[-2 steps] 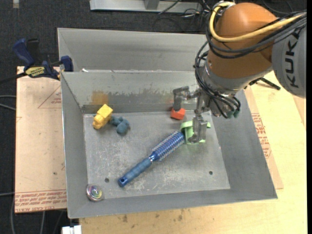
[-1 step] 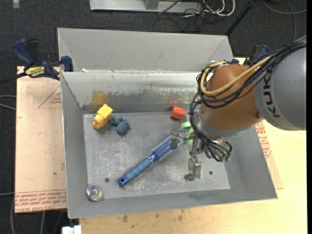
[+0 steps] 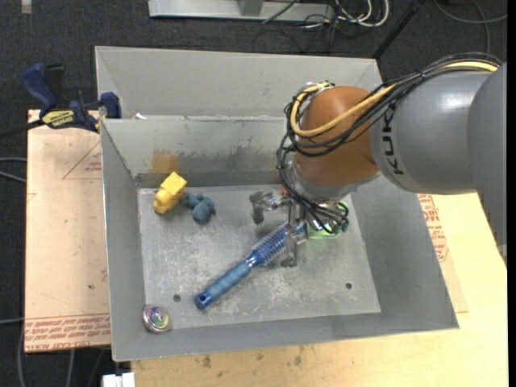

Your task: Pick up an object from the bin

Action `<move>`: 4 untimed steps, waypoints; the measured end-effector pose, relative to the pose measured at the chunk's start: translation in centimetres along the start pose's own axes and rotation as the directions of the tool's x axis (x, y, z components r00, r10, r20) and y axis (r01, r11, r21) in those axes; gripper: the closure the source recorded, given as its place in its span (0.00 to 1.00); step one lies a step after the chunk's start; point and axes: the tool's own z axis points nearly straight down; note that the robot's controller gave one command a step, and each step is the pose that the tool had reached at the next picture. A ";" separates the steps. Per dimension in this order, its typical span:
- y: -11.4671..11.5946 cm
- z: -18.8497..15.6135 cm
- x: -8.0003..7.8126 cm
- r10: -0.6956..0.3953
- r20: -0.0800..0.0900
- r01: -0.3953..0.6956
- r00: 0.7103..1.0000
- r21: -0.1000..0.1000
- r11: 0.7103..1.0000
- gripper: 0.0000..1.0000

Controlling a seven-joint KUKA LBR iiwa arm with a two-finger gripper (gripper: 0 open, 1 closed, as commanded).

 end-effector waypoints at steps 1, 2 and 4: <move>0.0 -0.2 0.0 0.001 0.001 -0.001 1.000 0.000 1.000 1.00; 0.9 -14.2 0.4 0.005 0.011 -0.005 1.000 0.005 1.000 1.00; 0.9 -13.7 0.5 0.007 0.002 -0.007 1.000 0.001 1.000 1.00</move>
Offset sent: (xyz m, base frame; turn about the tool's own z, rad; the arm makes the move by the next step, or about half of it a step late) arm 0.0000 0.0000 0.0000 0.0000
